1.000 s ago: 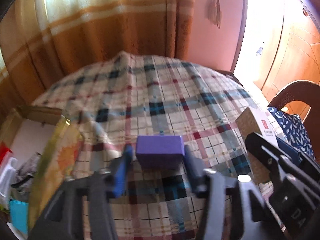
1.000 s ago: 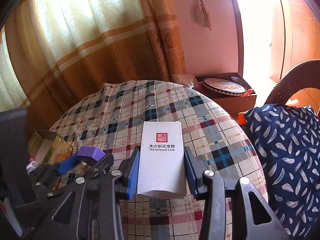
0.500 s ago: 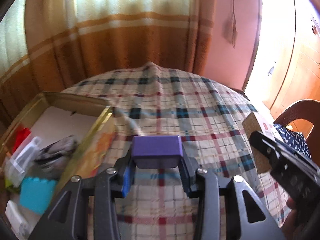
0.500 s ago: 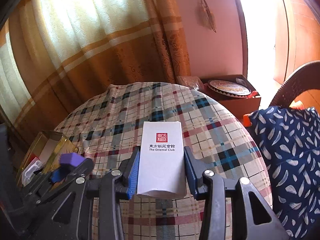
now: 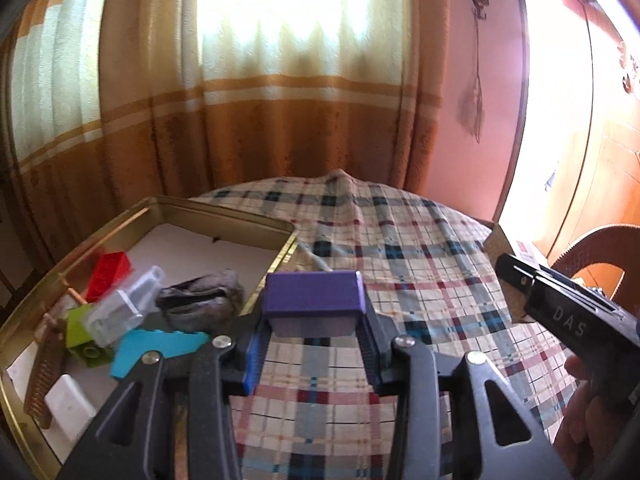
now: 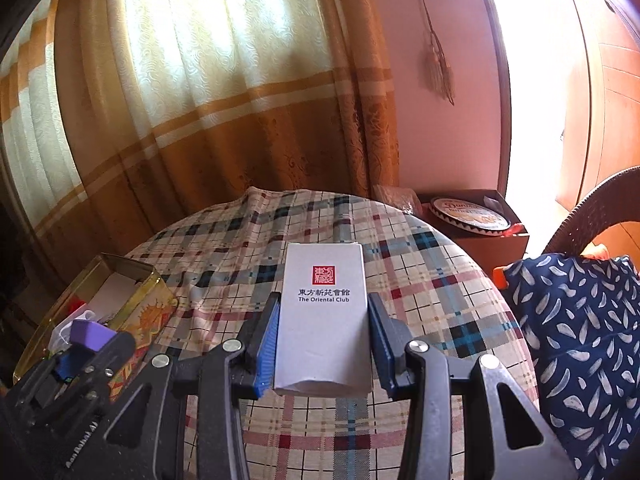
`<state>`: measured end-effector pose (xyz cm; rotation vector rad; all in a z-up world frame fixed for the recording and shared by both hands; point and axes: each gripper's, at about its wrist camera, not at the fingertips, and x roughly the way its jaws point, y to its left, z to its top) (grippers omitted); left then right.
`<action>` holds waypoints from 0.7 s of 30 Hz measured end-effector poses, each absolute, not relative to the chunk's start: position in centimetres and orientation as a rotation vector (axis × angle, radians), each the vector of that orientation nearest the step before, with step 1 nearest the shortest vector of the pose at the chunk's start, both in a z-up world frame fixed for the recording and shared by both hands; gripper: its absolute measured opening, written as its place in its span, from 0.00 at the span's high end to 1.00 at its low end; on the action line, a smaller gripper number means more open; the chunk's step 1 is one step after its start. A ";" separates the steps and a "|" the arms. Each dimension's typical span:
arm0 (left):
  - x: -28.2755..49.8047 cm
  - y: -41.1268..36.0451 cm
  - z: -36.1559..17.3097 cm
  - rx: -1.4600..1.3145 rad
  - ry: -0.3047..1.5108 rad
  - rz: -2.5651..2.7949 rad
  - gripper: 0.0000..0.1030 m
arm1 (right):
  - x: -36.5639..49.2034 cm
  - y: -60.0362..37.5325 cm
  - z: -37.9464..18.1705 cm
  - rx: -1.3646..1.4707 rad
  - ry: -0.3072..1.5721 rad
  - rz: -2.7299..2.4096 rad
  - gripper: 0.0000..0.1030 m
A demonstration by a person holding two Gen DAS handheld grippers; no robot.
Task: Organize rigid objects
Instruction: 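Carry the purple cube and white box with both grippers to the gold tray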
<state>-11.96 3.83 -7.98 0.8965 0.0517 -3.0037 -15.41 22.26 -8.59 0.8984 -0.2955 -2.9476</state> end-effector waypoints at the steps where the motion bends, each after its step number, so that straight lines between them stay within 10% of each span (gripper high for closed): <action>1: -11.7 3.8 -7.9 0.883 0.043 -3.004 0.62 | -15.4 22.2 -8.5 0.893 -0.291 -2.950 0.58; 21: -9.5 2.4 -7.1 0.781 0.035 -2.988 0.62 | -13.4 20.1 -7.2 0.745 -0.211 -2.964 0.58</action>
